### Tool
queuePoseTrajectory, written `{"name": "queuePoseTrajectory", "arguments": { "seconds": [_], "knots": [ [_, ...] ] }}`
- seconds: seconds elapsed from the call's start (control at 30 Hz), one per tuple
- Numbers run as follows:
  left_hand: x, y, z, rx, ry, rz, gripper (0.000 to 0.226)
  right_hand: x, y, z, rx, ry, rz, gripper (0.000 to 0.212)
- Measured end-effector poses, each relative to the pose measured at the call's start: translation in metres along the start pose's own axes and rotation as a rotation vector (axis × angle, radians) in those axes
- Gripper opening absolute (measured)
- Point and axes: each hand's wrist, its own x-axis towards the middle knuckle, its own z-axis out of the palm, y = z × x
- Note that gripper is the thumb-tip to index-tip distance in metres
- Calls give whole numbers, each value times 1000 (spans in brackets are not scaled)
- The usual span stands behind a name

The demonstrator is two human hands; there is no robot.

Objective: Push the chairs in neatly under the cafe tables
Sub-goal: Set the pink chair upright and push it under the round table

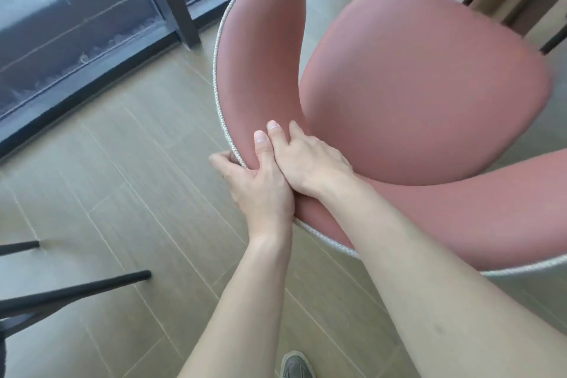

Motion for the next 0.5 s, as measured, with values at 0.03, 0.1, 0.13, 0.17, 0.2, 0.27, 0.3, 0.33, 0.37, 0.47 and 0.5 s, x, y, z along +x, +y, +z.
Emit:
{"name": "queuePoseTrajectory", "arguments": {
  "seconds": [0.03,0.1,0.13,0.17,0.2,0.27,0.3,0.33,0.37,0.47,0.5],
  "knots": [
    [-1,11,19,-17,-20,5,43,1,3,-20,-13,38,22,77],
    [0,22,43,-42,-45,13,43,4,6,-43,-38,116,62,76],
    [1,27,54,-45,-59,20,42,5,7,-53,-52,162,89,76],
    [2,31,65,-50,-76,19,42,7,9,-61,-63,207,124,75],
    [3,35,74,-56,-92,16,41,9,11,-68,-72,250,151,74],
    [6,42,90,-47,-124,19,40,14,15,-80,-95,331,192,71],
    [8,44,97,-33,-139,24,39,16,17,-85,-104,373,207,70],
    [9,47,104,-19,-155,26,39,18,19,-91,-109,417,223,68],
    [10,49,112,-10,-168,24,39,21,21,-96,-111,453,240,67],
    [11,61,134,23,-210,4,38,29,28,-113,-104,539,290,63],
    [12,66,140,44,-228,2,38,31,30,-119,-101,558,304,63]
  ]
}}
